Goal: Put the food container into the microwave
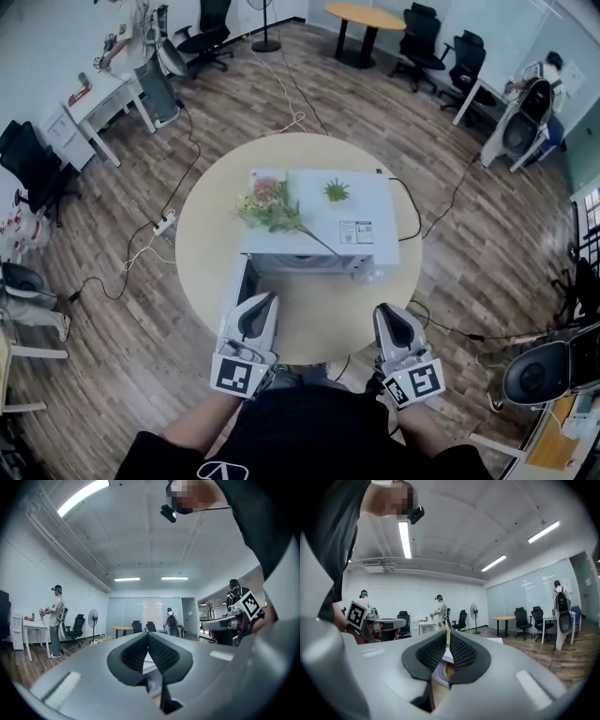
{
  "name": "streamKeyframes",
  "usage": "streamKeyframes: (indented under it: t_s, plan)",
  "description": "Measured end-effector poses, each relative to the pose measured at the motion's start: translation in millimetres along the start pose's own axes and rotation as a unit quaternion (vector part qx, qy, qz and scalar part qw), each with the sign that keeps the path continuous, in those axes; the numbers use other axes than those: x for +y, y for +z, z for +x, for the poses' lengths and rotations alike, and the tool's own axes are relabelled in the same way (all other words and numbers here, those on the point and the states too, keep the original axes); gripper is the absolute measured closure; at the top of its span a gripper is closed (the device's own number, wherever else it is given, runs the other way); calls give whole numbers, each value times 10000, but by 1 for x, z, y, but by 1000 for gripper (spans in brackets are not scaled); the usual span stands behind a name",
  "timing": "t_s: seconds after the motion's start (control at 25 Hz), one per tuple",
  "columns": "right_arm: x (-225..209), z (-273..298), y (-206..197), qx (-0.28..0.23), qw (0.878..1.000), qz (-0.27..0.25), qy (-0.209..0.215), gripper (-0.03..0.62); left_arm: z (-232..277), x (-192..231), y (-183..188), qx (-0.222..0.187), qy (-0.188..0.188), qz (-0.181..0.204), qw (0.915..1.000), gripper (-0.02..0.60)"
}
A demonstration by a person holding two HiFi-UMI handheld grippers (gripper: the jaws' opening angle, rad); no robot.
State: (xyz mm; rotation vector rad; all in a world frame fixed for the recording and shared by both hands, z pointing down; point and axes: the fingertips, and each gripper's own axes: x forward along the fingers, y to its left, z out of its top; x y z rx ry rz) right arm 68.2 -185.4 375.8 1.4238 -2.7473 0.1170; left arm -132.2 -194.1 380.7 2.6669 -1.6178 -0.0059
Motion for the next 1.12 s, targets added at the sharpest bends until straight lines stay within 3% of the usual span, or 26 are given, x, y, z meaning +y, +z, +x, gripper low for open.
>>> streamKeyframes:
  t_s: [0.24, 1.12]
  plan:
    - [7, -8, 25, -207, 9986, -428, -220, 586, -12, -5, 18, -106, 134, 17, 9999, 580]
    - [15, -8, 34, -424, 9980, -411, -246, 586, -16, -16, 21, -111, 128, -2, 9999, 580]
